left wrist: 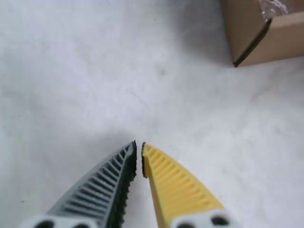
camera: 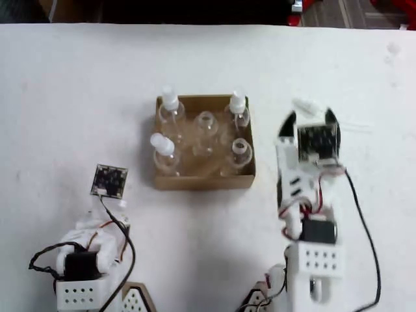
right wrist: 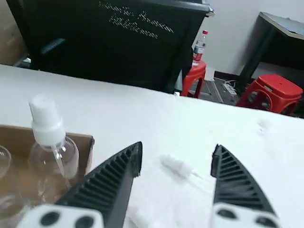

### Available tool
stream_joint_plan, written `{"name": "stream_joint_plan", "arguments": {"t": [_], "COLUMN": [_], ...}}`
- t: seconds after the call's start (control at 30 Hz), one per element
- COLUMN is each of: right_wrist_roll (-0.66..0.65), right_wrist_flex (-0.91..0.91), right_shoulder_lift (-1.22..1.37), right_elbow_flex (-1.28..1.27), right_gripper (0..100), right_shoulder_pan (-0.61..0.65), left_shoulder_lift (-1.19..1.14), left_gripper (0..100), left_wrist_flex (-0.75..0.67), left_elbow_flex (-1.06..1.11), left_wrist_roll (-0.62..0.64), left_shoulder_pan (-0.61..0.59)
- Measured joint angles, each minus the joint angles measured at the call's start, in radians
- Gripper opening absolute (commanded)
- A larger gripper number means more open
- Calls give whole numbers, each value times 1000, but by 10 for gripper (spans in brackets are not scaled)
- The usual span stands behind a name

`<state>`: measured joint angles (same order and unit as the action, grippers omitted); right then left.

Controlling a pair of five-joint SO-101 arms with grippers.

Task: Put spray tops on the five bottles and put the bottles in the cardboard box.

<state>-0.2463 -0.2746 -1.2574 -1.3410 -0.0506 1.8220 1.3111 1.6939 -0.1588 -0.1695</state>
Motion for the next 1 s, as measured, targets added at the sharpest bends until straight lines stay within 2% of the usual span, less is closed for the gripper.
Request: {"name": "stream_joint_plan", "arguments": {"t": [0.17,0.27,0.37,0.53,1.0], "right_wrist_roll": [0,0,0,-2,-2], "right_wrist_flex": [-32,-170,-287,-354,-377], "right_shoulder_lift": [-347,-516,-500,-511,-511], "right_elbow_flex": [-311,-322,-327,-341,-341], "right_gripper": [212,212,212,212,212], "right_shoulder_pan": [-63,-133,-181,-224,-235], "left_shoulder_lift": [0,0,0,0,0], "left_gripper": [25,25,25,25,25], "left_wrist_flex": [0,0,0,0,0], "left_elbow_flex": [0,0,0,0,0], "left_wrist_roll": [0,0,0,0,0], "left_shoulder_pan": [0,0,0,0,0]}}
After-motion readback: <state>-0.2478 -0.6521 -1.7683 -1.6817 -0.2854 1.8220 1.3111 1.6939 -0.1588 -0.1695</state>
